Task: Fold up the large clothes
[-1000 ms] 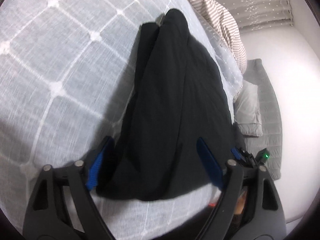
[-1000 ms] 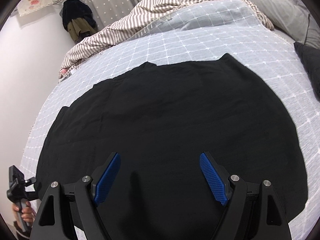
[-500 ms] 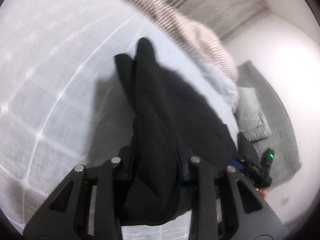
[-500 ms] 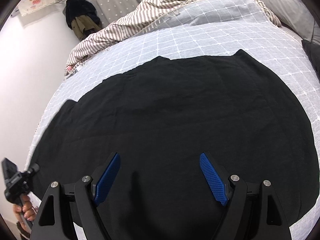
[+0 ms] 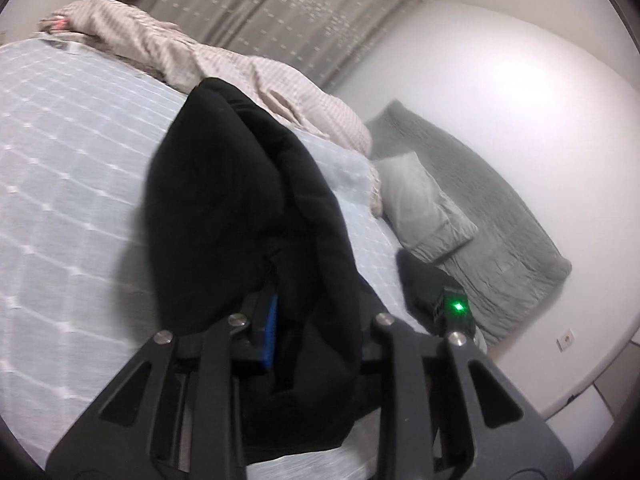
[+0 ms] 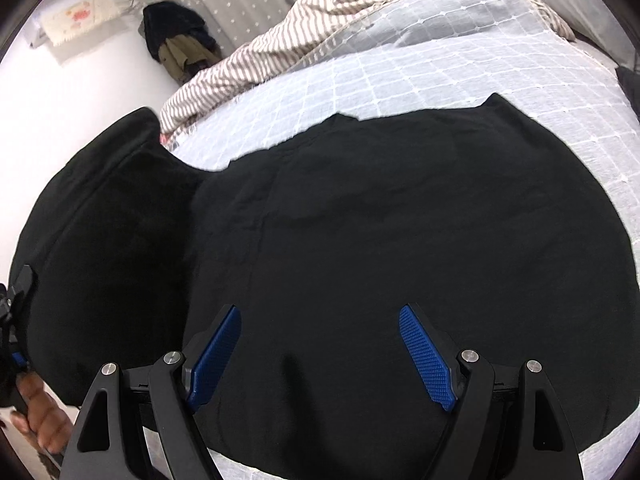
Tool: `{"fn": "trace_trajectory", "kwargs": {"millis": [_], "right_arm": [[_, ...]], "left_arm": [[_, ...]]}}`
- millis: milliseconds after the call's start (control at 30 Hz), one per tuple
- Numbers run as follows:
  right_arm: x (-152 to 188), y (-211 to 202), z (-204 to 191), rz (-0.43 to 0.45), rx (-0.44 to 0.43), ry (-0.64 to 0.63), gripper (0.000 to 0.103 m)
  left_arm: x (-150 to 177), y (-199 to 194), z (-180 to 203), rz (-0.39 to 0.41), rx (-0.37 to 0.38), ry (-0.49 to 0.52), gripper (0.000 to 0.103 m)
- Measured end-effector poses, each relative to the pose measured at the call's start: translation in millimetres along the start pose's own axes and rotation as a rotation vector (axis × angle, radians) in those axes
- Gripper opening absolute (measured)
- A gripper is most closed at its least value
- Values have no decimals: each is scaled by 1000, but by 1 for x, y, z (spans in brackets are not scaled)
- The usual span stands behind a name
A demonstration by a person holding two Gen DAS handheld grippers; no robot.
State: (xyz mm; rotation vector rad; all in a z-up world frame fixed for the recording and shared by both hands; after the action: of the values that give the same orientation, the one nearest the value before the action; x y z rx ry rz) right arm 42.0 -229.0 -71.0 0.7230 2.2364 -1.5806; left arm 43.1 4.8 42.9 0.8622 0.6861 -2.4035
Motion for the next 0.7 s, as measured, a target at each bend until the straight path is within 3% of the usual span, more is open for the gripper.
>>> {"fn": "trace_trajectory", "kwargs": {"millis": [267, 433, 567, 700], "right_arm": [[-14, -21, 49, 38, -59, 160, 83], [-18, -23, 73, 36, -106, 249, 83], [-18, -16, 73, -5, -226, 291, 83], [-20, -12, 60, -27, -289, 291, 83]], "left_arm": [[38, 90, 38, -161, 9, 93, 28], [79, 138, 14, -295, -33, 77, 28], [98, 151, -5, -312, 38, 11, 29], [97, 138, -1, -317, 81, 16, 32]]}}
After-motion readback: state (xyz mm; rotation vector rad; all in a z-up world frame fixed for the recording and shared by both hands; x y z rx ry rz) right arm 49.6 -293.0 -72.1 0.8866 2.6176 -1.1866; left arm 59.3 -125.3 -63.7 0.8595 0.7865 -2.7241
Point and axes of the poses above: each gripper's, at about its wrist camera, not at the fingertips, and y roughly the way its jaws point, z to its right, x to its underside, the point moved 5 cm from there along y, roughly the way its jaws point, and after that the axes turned 8 degrees about x, right-handed, at the moved point
